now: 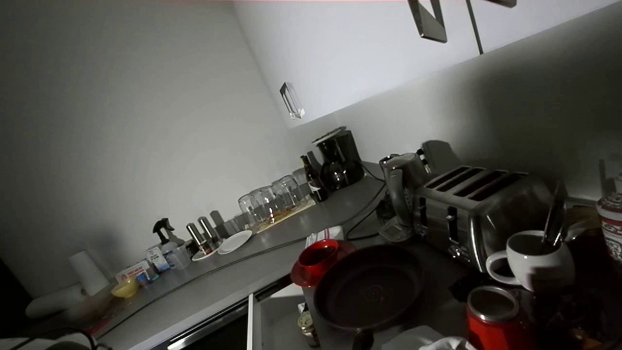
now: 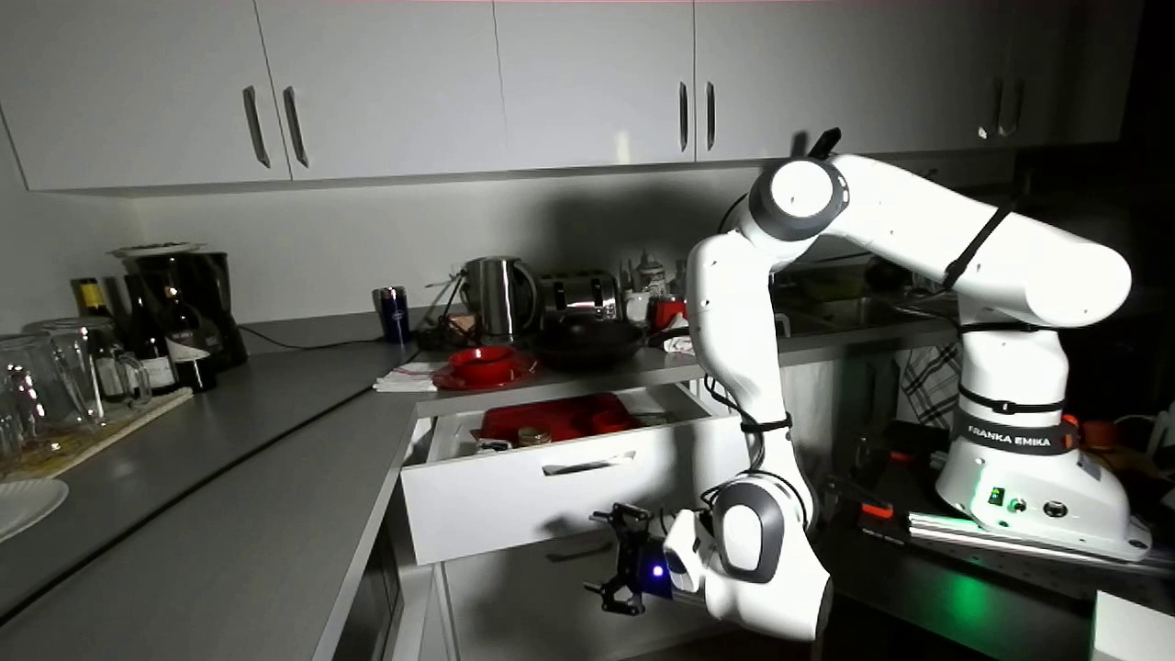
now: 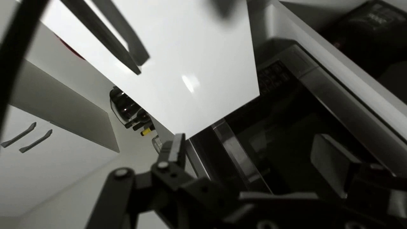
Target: Open the topmost drawer
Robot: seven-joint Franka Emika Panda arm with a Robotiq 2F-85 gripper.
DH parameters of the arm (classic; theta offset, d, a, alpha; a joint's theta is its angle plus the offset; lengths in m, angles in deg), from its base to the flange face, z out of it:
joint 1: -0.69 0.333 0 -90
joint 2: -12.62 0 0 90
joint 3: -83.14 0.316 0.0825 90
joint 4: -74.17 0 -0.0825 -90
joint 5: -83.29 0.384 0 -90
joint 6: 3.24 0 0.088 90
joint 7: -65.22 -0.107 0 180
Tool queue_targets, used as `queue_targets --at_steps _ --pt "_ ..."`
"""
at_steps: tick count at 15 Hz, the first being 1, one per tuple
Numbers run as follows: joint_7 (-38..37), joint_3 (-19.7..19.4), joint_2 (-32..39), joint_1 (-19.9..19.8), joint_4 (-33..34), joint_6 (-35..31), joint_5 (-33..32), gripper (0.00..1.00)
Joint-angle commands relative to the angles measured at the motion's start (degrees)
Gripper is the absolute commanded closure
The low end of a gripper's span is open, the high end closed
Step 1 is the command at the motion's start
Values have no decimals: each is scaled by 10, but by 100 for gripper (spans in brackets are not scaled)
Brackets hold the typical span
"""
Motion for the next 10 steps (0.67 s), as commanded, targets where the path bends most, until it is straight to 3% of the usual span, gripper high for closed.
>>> queue_targets --at_steps 1,10 --pt "-99 4 -26 17 -13 -26 -1 0" --pt "-332 97 -129 -27 -112 7 4 0"
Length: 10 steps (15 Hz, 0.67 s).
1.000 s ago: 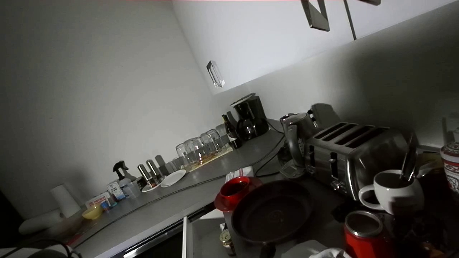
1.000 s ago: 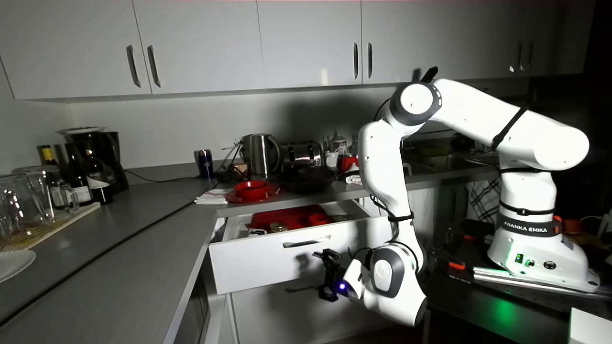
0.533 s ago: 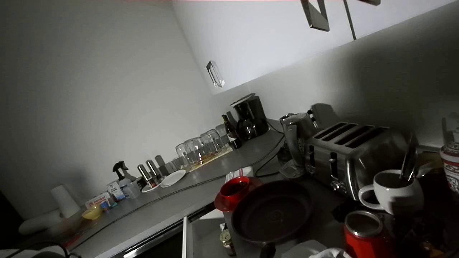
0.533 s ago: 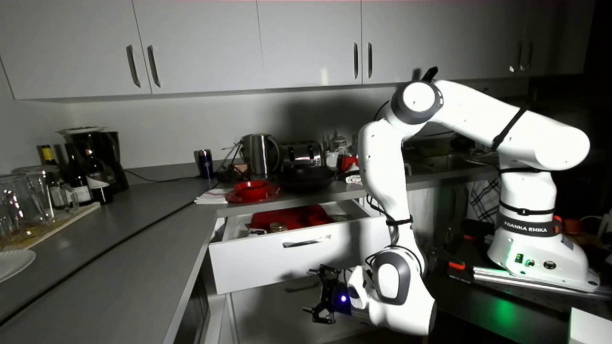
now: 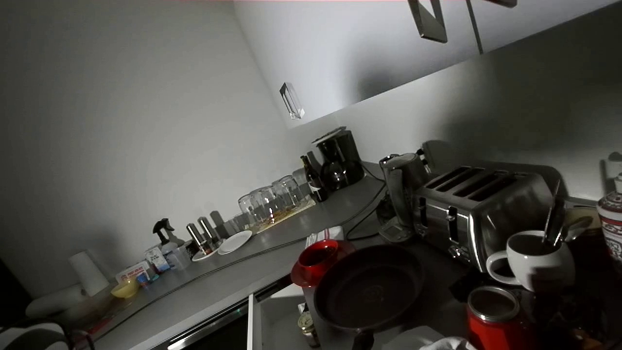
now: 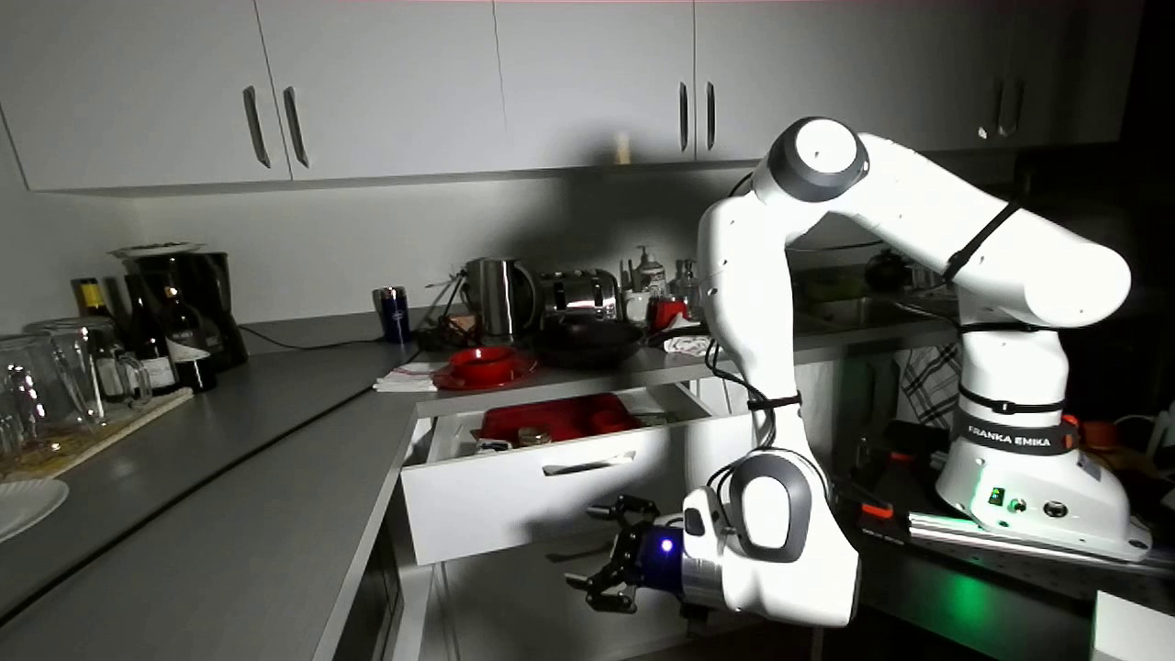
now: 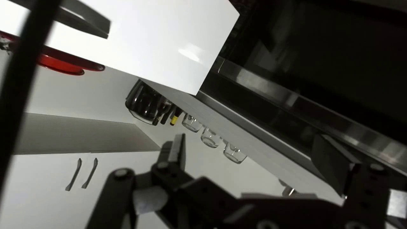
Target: Open the topmost drawer
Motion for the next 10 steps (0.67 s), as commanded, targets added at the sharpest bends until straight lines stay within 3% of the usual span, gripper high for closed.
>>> queue_targets --at_steps 1,8,9,10 --pt "-106 37 -71 -27 -67 17 6 0" --pt "-277 75 -157 -59 -156 97 53 0" --pt "-223 164 -103 -161 -155 141 -1 0" --pt "-225 182 -98 -181 -159 156 -5 0"
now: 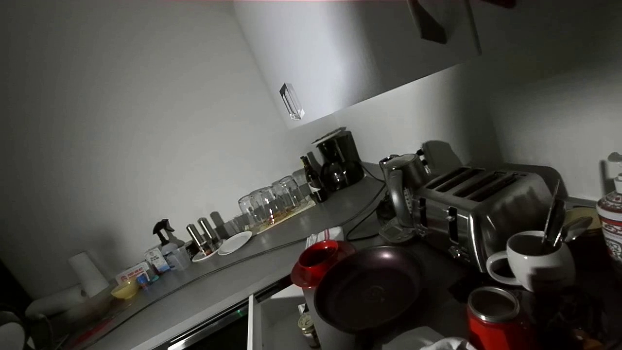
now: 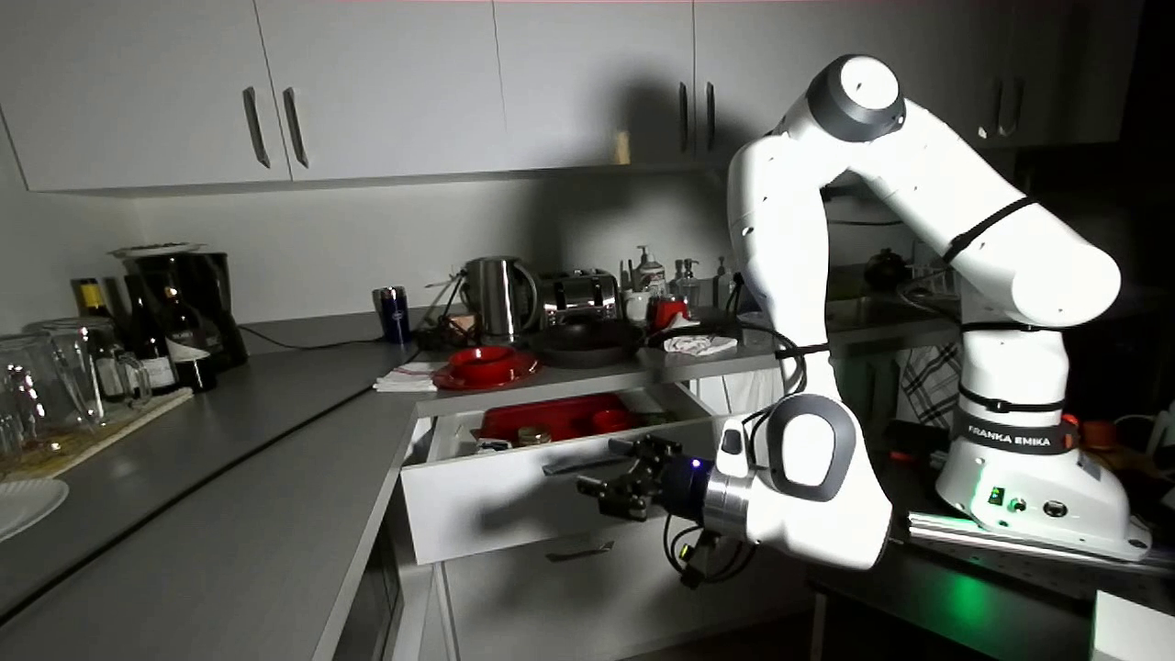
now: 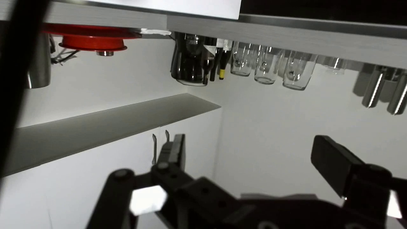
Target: Open the topmost drawer
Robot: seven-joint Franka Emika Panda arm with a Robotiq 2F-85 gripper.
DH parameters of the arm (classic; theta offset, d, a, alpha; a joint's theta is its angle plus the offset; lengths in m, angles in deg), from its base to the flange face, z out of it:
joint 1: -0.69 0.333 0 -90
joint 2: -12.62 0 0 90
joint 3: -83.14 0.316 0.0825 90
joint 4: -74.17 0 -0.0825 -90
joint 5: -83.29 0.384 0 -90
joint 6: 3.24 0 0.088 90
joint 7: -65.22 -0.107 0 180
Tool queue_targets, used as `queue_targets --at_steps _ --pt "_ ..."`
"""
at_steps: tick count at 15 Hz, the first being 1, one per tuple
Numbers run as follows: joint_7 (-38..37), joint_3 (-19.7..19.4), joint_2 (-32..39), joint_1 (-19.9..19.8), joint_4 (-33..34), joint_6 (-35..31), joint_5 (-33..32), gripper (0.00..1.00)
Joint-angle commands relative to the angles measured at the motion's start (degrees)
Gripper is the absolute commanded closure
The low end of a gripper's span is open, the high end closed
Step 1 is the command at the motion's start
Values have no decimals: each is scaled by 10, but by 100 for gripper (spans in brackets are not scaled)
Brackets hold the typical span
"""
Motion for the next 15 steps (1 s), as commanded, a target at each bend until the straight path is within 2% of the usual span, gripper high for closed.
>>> queue_targets --at_steps 1,2,3,5,7,9,10,15 --pt "4 131 45 -151 -34 69 -53 0" --pt "6 163 66 -191 -42 87 -75 0" --pt "7 223 35 -226 -64 79 -35 0" --pt "9 286 56 -292 -82 91 -35 0" --pt "10 331 67 -336 -100 103 -31 0" --pt "10 341 55 -350 -119 112 -30 0" --pt "10 324 50 -333 -95 88 -30 0" --pt "10 332 50 -346 -110 95 -30 0"
